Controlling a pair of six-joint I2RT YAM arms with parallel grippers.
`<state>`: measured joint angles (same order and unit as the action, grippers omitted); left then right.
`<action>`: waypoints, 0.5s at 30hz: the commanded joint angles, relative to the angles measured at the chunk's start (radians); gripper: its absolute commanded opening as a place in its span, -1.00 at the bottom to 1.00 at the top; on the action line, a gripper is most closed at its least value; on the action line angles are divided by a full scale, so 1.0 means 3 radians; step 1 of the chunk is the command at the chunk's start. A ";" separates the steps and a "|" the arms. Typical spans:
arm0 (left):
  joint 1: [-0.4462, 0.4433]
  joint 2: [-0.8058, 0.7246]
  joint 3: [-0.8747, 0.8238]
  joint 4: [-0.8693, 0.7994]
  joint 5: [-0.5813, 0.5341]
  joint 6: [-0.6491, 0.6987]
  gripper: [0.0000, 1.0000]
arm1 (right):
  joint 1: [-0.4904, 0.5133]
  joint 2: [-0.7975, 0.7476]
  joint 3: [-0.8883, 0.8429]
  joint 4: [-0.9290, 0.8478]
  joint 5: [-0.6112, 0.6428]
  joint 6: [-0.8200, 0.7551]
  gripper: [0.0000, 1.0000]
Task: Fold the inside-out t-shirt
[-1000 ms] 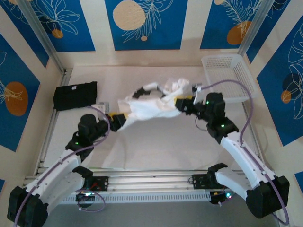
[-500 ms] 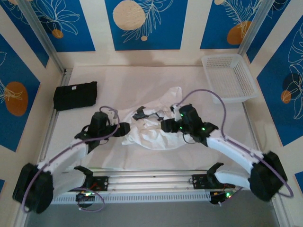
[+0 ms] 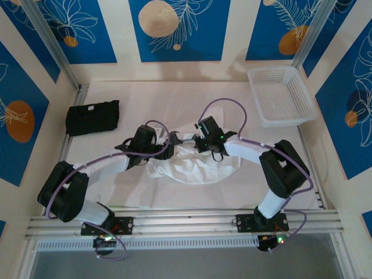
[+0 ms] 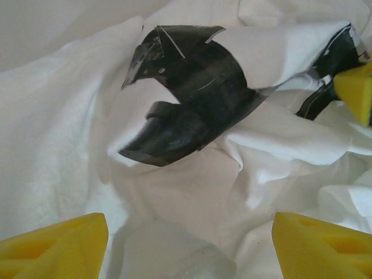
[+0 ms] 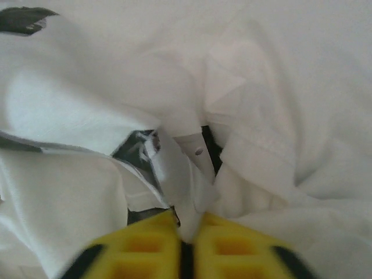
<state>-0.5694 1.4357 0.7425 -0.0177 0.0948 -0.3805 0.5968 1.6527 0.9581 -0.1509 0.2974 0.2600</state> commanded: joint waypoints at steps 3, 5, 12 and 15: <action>-0.0044 0.0057 0.0063 0.0239 0.0018 0.0362 0.48 | -0.0268 -0.0645 -0.0077 0.0125 -0.0872 0.0135 -1.00; -0.0076 0.0143 0.0165 0.0202 0.0042 0.0429 0.48 | -0.0403 -0.0860 -0.0176 0.0206 -0.1261 0.0264 -1.00; -0.0202 0.0476 0.0451 0.0163 0.0159 0.0523 0.46 | -0.0683 -0.1159 -0.0210 0.0274 -0.1982 0.0629 -1.00; -0.0208 0.0549 0.0498 0.0289 0.0397 0.0459 0.24 | -0.0724 -0.1152 -0.0168 0.0256 -0.2118 0.0702 -1.00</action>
<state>-0.6235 1.5818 0.8593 0.0257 0.1356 -0.2562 0.3885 1.3128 0.9092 -0.0826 -0.2211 0.4210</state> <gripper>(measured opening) 0.652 0.066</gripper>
